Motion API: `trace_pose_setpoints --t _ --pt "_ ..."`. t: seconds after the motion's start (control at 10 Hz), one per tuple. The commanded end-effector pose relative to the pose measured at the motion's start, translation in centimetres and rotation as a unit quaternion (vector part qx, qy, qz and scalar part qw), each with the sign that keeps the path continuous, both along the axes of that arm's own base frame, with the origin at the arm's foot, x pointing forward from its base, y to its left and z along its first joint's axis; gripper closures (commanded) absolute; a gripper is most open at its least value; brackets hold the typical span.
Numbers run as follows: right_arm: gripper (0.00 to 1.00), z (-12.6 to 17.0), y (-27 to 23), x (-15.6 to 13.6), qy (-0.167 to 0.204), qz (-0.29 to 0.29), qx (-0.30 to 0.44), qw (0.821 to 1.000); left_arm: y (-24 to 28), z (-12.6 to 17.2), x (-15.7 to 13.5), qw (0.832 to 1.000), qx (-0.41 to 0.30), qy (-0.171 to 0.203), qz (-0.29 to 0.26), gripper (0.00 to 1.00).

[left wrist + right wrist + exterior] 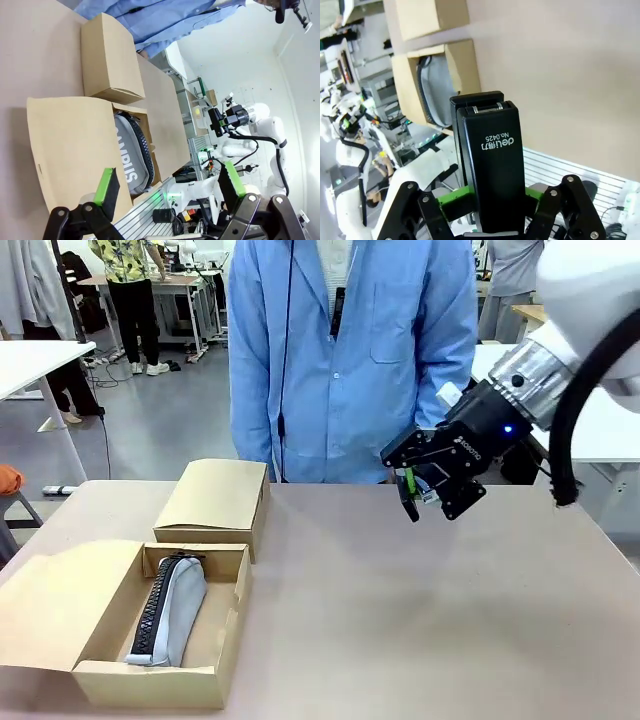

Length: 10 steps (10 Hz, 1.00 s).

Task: Place items inside the box.
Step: Pick up a Pencil pouch or Stapler and place it inside the Mailer Box closest to the robot.

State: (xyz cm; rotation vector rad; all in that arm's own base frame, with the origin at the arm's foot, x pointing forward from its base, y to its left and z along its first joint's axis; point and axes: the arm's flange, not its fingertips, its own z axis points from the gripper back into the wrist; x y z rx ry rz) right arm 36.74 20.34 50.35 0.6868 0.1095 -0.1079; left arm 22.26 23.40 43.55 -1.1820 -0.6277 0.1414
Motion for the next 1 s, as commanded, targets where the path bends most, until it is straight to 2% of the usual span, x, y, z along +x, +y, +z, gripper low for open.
trace_pose_setpoints --t 0.0,0.2,0.3,0.4,0.5,0.6,0.7,0.9 --pt "1.00 0.5 -1.7 0.1 0.011 -0.024 0.004 1.000 0.0 0.2 0.0 1.000 -0.004 -0.013 0.000 0.00" --pt "1.00 0.7 -1.2 -0.7 -0.003 -0.032 0.002 0.999 0.0 0.2 0.0 1.000 -0.004 -0.013 0.000 0.00" --pt "1.00 1.1 1.0 -1.3 -0.008 0.000 -0.015 1.000 0.0 0.2 0.0 1.000 -0.004 -0.013 0.000 0.00" --pt "1.00 1.3 4.5 -1.7 0.000 0.029 -0.025 0.999 0.0 0.2 0.0 1.000 -0.004 -0.013 0.000 0.00" --pt "1.00 0.8 8.6 -1.6 0.028 0.043 -0.046 0.998 0.0 0.2 0.0 1.000 -0.004 -0.013 0.000 0.00" --pt "1.00 -0.5 13.5 -0.8 0.045 0.057 -0.085 0.994 0.0 0.2 0.0 1.000 -0.004 -0.013 0.000 0.00" --pt "1.00 -2.2 18.8 0.2 0.046 0.050 -0.106 0.992 0.0 0.2 0.0 1.000 -0.004 -0.013 0.000 0.00" --pt "1.00 -6.2 28.8 -0.1 -0.011 0.043 -0.127 0.991 0.0 0.2 0.0 1.000 -0.004 -0.013 0.000 0.00"
